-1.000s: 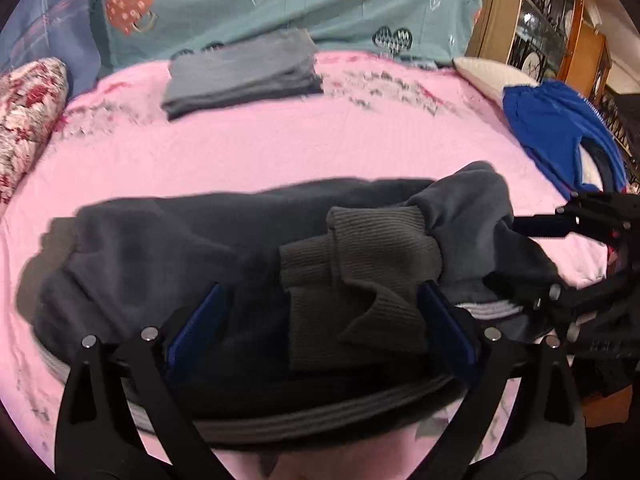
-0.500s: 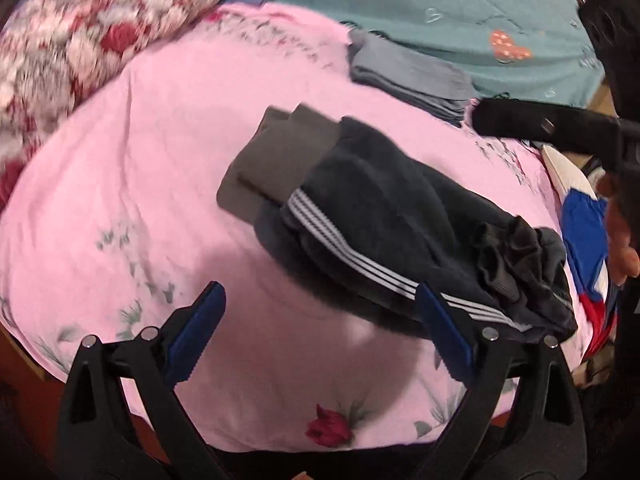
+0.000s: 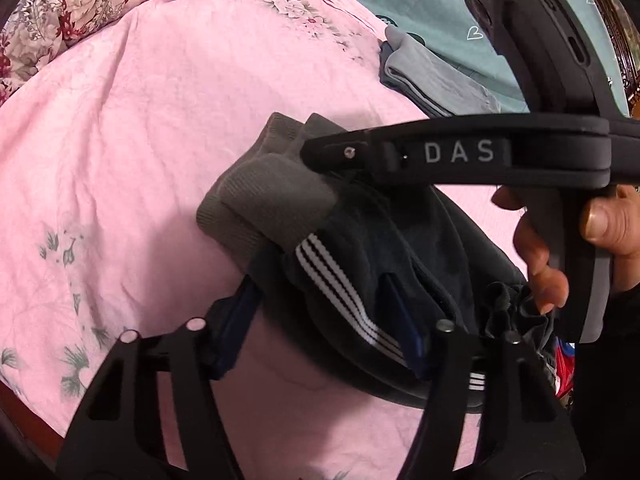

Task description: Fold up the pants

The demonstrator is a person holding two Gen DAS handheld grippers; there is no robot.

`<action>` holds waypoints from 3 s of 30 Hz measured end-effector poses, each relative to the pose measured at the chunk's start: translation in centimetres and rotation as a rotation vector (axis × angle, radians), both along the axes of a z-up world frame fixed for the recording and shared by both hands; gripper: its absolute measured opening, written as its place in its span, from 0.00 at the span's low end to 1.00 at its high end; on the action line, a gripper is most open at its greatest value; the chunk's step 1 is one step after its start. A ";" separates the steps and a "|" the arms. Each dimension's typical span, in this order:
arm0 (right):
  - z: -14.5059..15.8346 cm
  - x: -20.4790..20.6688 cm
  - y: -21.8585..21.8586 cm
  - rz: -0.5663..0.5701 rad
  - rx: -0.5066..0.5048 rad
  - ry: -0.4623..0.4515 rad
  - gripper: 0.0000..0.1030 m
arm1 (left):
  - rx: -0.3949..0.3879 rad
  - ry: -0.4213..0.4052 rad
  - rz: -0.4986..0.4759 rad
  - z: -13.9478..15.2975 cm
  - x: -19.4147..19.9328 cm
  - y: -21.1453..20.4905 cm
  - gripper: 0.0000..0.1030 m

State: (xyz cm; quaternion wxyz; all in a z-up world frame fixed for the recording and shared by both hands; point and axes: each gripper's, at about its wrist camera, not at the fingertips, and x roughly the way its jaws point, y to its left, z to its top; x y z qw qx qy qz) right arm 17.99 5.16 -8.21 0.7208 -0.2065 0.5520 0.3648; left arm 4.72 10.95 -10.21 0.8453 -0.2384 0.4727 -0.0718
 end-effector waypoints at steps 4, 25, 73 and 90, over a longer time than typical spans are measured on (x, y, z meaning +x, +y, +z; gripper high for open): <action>2.7 -0.6 -1.5 -0.018 0.053 -0.059 0.17 | -0.003 -0.024 -0.014 0.8 -0.4 -0.2 0.43; 13.5 -15.7 -37.6 -0.455 0.707 -0.324 0.00 | 0.266 -0.407 -0.734 13.7 -9.1 -26.1 0.32; 11.7 -24.5 -35.5 -0.736 0.511 -0.396 0.16 | 0.308 -0.454 -0.610 9.9 -5.8 -24.3 0.72; 12.9 -21.5 -35.2 -0.703 0.360 -0.495 0.36 | 0.427 -0.536 -0.617 9.6 -7.7 -24.7 0.76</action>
